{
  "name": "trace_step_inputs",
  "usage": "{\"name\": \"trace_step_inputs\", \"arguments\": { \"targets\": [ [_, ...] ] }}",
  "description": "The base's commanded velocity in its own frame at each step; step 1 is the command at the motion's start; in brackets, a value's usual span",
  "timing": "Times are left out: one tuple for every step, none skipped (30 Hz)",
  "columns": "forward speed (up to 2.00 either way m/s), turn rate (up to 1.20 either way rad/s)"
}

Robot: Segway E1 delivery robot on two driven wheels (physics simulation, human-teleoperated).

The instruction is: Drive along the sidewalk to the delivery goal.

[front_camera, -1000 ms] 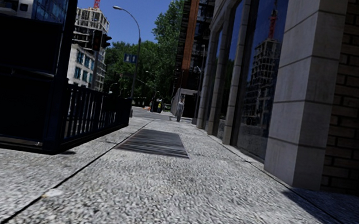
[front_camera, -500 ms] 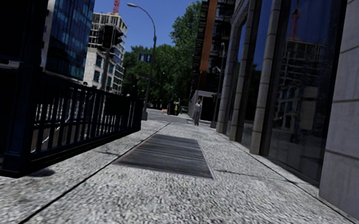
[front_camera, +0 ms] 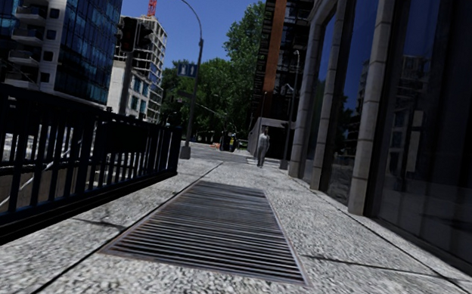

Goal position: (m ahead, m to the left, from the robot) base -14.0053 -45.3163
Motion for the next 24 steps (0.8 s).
{"name": "trace_step_inputs", "arguments": {
  "targets": [
    [2.0,0.0],
    [2.0,0.11],
    [2.0,0.35],
    [2.0,0.54],
    [2.0,0.62],
    [2.0,0.62],
    [2.0,0.63],
    [2.0,0.21],
    [2.0,0.02],
    [2.0,0.0],
    [2.0,0.0],
    [2.0,0.0],
    [2.0,0.0],
    [2.0,0.0],
    [2.0,0.0],
    [2.0,0.0],
    [2.0,0.0],
    [2.0,0.0],
    [2.0,0.0],
    [2.0,0.0],
    [2.0,0.0],
    [2.0,0.0],
    [2.0,0.0],
    [2.0,0.0]
  ]
}}
